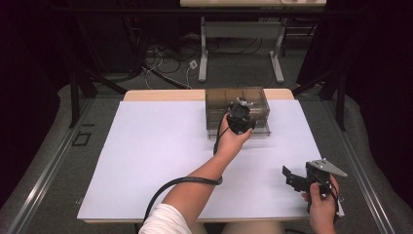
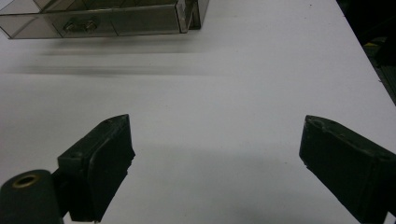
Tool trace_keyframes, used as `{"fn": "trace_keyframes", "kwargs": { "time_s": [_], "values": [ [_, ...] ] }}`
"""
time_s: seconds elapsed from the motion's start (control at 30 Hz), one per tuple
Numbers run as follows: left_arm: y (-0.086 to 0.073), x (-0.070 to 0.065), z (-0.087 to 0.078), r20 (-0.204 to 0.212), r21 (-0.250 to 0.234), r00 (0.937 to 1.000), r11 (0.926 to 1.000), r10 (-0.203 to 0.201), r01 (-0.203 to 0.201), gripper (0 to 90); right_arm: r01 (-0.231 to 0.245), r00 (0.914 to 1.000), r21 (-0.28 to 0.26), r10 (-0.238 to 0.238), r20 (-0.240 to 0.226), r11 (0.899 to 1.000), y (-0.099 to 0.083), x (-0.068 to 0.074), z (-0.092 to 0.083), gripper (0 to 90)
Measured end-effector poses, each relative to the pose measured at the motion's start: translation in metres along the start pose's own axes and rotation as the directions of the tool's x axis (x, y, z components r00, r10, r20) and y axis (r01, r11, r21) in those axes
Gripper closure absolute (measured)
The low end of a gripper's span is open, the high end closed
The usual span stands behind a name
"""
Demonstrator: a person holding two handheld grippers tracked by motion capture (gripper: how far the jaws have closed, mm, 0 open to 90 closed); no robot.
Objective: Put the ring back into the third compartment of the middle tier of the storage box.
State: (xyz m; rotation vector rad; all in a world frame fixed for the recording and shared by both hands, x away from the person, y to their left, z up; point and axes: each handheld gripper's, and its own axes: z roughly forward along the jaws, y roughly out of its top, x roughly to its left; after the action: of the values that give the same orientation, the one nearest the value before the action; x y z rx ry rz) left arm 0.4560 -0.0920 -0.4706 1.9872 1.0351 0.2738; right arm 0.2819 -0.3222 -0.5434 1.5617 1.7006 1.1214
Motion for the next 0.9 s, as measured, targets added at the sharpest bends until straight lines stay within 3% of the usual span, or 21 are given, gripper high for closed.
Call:
{"fn": "trace_keyframes", "kwargs": {
  "time_s": [0.1, 0.17, 0.27, 0.3, 0.4, 0.47, 0.5, 0.57, 0.63, 0.8, 0.9],
  "values": [
    [0.0, -0.001, 0.004, -0.002, 0.005, 1.0, 1.0, 0.003, -0.003, 70.0, 0.018, 0.9998, 0.015, -0.018, 0.001, 1.0, 0.001, -0.001, -0.002, 9.4],
    [-0.001, -0.001, 0.007, -0.002, 0.01, 1.0, 0.9999, 0.009, -0.009, 70.0, 0.003, 1.0, 0.014, -0.003, 0.004, 1.0, 0.001, -0.001, -0.001, 9.4],
    [-0.002, -0.002, 0.01, -0.003, 0.02, 0.9999, 0.9997, 0.01, -0.01, 70.0, -0.003, 1.0, -0.026, 0.003, 0.007, 1.0, 0.0, 0.0, 0.002, 9.4],
    [-0.003, -0.003, 0.011, 0.0, 0.03, 1.0, 0.9995, 0.008, -0.008, 70.0, 0.004, 1.0, 0.007, -0.004, -0.005, 1.0, 0.001, -0.001, -0.001, 9.4],
    [-0.004, -0.002, 0.014, 0.001, 0.024, 0.9998, 0.9995, 0.019, -0.019, 70.0, 0.02, 0.9998, 0.012, -0.02, -0.002, 1.0, 0.001, -0.001, -0.001, 9.4],
    [-0.004, -0.004, 0.015, 0.006, 0.032, 1.0, 0.9995, 0.003, -0.003, 70.0, -0.006, 1.0, 0.021, 0.006, -0.005, 1.0, 0.0, 0.001, -0.001, 9.4],
    [-0.005, -0.003, 0.016, 0.005, 0.032, 0.9999, 0.9994, 0.012, -0.012, 70.0, 0.019, 0.9998, 0.008, -0.019, -0.004, 1.0, 0.0, -0.001, 0.0, 9.4],
    [-0.006, -0.004, 0.017, 0.003, 0.039, 0.9997, 0.999, 0.023, -0.023, 69.9, -0.006, 0.9999, 0.012, 0.006, -0.009, 1.0, 0.0, 0.001, 0.0, 9.4],
    [-0.006, -0.003, 0.019, -0.002, 0.047, 0.9991, 0.998, 0.042, -0.042, 70.0, -0.008, 1.0, 0.03, 0.008, -0.004, 1.0, 0.0, 0.002, -0.001, 9.4],
    [-0.009, -0.004, 0.023, 0.002, 0.043, 0.999, 0.9981, 0.044, -0.044, 70.0, -0.006, 0.9999, 0.018, 0.006, -0.012, 1.0, 0.0, 0.002, 0.0, 9.4],
    [-0.011, -0.006, 0.026, 0.002, 0.051, 0.9964, 0.9951, 0.084, -0.084, 70.0, -0.005, 0.9999, 0.018, 0.005, -0.015, 1.0, 0.0, 0.002, 0.0, 9.4]
  ]
}}
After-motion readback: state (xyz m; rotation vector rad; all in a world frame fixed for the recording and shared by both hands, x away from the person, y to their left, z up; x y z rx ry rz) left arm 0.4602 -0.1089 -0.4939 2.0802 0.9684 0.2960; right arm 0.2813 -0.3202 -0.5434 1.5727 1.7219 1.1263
